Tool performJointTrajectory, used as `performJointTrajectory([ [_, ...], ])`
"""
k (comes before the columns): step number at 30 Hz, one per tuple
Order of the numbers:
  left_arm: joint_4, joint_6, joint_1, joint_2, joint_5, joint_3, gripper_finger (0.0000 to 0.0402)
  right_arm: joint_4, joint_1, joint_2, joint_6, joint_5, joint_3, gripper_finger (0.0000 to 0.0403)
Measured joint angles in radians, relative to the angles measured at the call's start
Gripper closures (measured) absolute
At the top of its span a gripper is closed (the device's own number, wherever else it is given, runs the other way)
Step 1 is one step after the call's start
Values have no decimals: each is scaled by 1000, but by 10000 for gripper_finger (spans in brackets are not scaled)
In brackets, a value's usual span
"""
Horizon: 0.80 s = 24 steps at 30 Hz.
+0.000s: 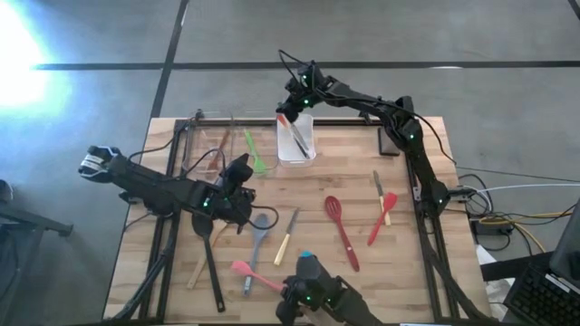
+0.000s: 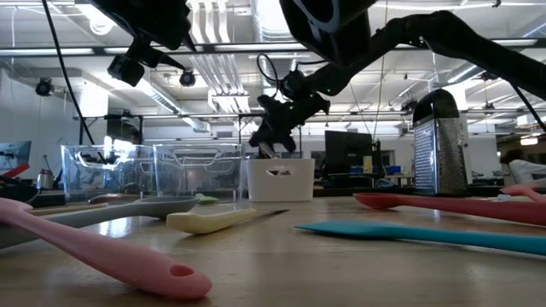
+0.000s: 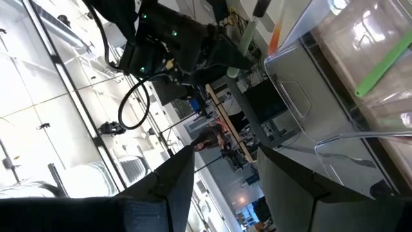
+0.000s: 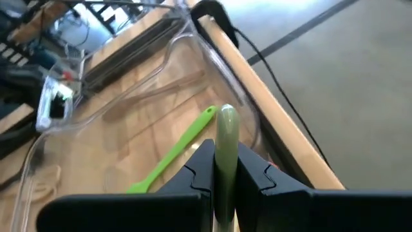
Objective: Pick & Place Kitchen Items
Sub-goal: Put the green table knife into the white bin
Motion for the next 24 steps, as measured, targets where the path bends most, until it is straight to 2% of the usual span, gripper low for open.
performJointTrajectory([
  [24, 10, 12, 0, 0, 0, 7, 229, 57, -3, 0, 65, 45, -127, 386],
])
